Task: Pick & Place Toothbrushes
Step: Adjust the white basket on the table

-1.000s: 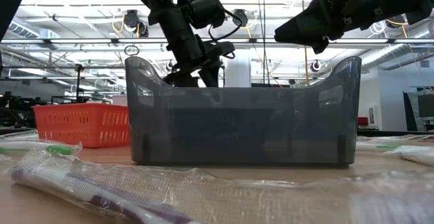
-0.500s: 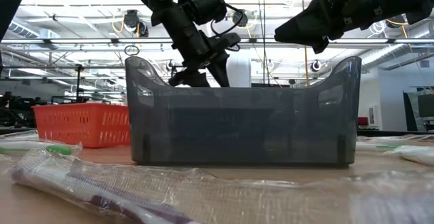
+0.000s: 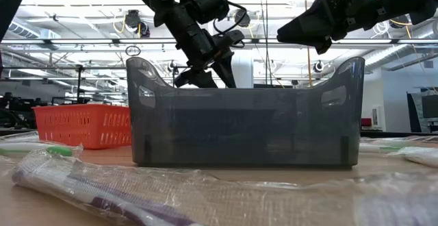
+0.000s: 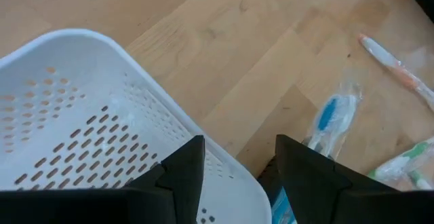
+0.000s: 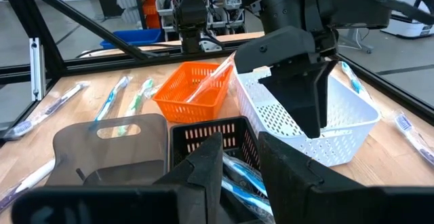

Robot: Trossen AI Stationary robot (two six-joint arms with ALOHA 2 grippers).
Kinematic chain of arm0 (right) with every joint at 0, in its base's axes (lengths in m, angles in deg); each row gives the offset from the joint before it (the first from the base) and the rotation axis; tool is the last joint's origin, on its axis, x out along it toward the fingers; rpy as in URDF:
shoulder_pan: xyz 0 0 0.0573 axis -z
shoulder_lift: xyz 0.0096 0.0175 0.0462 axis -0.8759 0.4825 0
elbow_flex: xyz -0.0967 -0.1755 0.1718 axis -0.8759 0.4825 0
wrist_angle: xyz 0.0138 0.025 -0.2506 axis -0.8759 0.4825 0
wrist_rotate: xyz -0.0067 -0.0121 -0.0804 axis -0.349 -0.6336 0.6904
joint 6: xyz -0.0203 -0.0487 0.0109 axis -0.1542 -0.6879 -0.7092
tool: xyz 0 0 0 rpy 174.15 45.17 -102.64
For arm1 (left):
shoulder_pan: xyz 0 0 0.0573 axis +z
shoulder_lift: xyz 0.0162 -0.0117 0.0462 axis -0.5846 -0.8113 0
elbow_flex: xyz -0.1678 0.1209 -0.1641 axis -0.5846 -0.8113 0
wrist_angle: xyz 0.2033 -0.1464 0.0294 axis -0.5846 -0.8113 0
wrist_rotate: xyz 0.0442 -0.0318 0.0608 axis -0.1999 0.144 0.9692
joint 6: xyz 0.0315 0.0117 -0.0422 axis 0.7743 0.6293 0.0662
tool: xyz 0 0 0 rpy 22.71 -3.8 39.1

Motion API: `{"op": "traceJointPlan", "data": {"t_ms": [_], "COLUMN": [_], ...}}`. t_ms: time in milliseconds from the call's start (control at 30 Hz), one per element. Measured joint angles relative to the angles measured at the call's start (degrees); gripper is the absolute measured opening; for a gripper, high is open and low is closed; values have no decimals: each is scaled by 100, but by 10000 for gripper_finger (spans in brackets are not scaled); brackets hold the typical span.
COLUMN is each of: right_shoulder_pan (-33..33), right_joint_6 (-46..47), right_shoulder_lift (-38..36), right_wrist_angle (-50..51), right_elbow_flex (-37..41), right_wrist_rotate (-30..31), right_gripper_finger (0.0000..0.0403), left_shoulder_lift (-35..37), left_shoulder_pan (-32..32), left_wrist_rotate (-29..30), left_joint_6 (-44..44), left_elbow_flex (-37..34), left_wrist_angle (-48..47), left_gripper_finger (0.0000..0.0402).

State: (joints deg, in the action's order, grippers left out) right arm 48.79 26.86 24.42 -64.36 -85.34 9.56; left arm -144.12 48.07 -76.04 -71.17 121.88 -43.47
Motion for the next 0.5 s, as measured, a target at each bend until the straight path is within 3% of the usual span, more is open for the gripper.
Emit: {"op": "traceJointPlan", "data": {"t_ms": [500], "right_shoulder_pan": [0], "right_joint_6": [-63], "right_shoulder_lift": [0], "right_wrist_angle": [67], "right_elbow_flex": [0], "right_wrist_rotate": [0], "right_gripper_finger": [86], "left_shoulder_lift": [287], "left_shoulder_pan": [0], "left_wrist_rotate": [126], "left_joint_6": [32], "left_elbow_flex": [11], "left_wrist_angle": [-292], "left_gripper_finger": [181]}}
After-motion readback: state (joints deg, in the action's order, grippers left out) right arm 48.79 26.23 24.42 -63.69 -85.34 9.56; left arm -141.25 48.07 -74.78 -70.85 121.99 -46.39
